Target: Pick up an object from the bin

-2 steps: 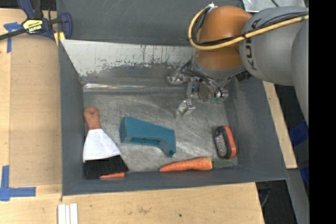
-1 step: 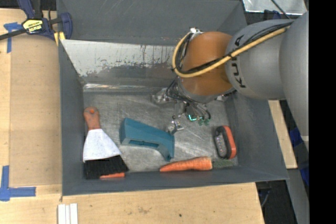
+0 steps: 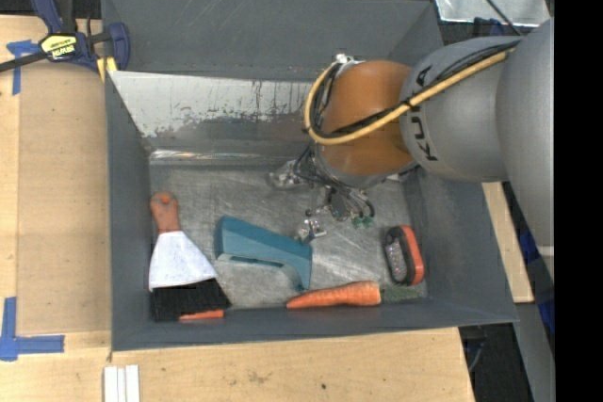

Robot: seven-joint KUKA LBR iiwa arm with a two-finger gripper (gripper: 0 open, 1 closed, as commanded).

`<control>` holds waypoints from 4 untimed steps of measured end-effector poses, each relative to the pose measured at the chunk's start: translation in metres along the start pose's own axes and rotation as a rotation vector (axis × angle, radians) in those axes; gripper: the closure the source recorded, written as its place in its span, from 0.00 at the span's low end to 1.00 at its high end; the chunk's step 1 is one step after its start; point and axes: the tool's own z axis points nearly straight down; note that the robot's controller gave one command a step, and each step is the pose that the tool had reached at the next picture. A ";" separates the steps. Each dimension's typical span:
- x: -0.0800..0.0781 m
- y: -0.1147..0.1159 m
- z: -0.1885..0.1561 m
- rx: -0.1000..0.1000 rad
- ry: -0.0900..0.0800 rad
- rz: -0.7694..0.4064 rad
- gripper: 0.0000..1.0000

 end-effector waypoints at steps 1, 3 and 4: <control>0.012 -0.047 -0.023 -0.009 0.018 -0.085 0.00; 0.010 -0.142 -0.050 -0.010 0.015 -0.268 0.00; 0.026 -0.184 -0.009 -0.006 0.010 -0.477 0.00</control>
Offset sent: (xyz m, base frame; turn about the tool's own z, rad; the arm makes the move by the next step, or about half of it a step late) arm 0.0000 0.0000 0.0000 0.0000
